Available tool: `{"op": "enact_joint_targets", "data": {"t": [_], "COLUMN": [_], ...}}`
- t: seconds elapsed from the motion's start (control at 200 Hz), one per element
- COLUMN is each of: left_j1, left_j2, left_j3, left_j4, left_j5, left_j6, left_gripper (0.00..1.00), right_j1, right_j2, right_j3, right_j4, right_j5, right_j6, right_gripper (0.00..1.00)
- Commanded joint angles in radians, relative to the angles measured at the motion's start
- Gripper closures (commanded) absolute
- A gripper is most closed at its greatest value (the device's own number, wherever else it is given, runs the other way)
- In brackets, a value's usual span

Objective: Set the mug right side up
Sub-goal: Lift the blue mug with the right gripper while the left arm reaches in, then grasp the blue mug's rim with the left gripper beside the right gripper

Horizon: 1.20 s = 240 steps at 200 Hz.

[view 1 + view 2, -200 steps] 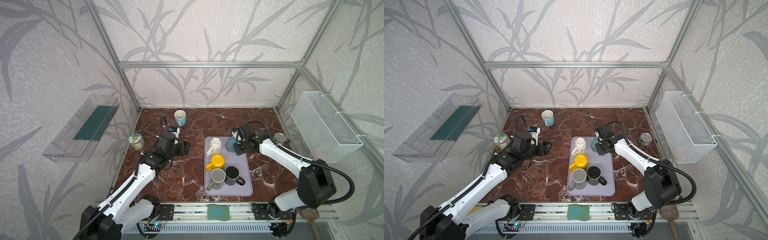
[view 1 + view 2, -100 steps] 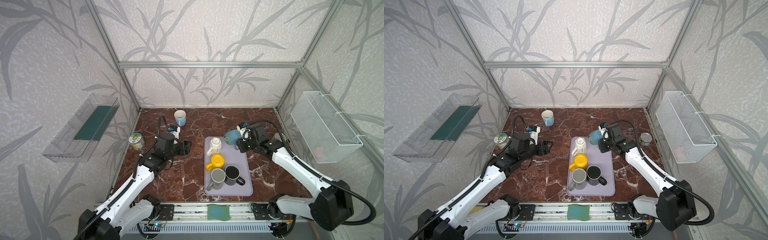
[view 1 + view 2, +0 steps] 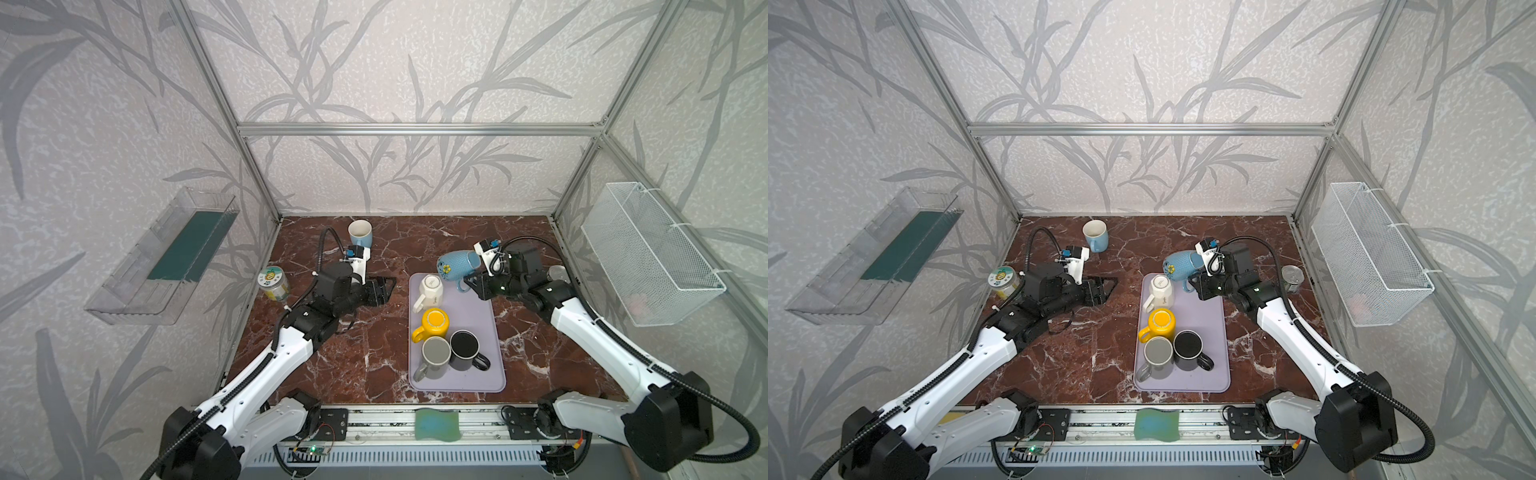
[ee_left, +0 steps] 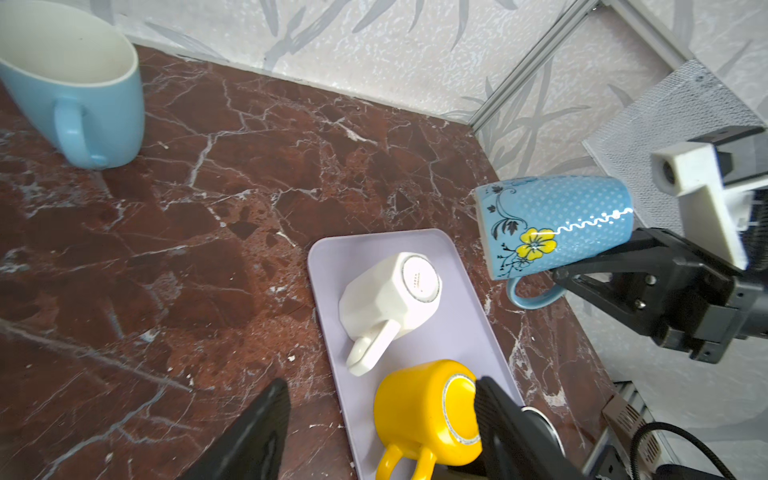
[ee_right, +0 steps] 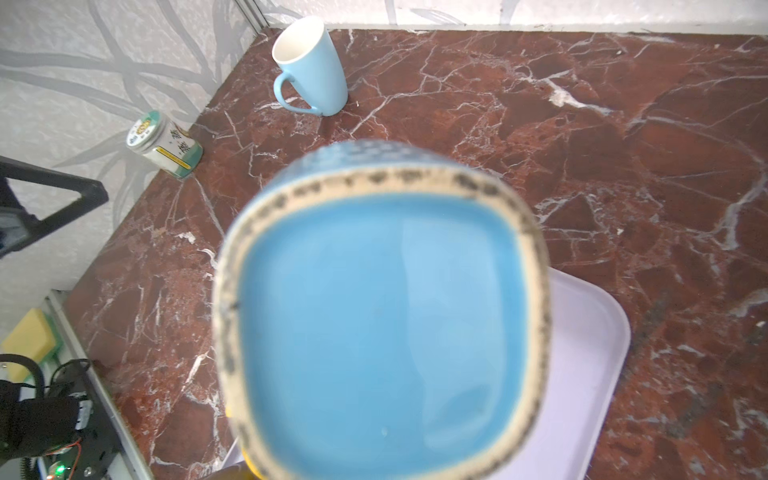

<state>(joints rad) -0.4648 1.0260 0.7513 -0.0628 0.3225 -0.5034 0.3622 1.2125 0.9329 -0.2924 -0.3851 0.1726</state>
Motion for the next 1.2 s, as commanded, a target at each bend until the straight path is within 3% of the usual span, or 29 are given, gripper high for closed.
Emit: {"op": "enact_joint_targets", "data": {"t": [0.0, 0.6, 1.195], "left_j1": [-0.004, -0.008, -0.009], "left_j2": [0.017, 0.151, 0.306], "left_j3": [-0.038, 0.012, 0.144], "left_j4": [0.181, 0.438, 0.630], "left_j5": [0.114, 0.294, 0.424], "left_j6": [-0.062, -0.156, -0.233], "left_gripper": [0.27, 0.28, 0.30], "right_j1": [-0.006, -0.008, -0.005], "right_j2": [-0.045, 0.016, 0.142], "right_j3": [-0.005, 0.036, 0.178], "right_j4": [0.143, 0.439, 0.648], "right_j5": [-0.107, -0.357, -0.484], "right_j6": [0.054, 0.268, 0.425], "right_gripper": [1.00, 1.00, 1.00]}}
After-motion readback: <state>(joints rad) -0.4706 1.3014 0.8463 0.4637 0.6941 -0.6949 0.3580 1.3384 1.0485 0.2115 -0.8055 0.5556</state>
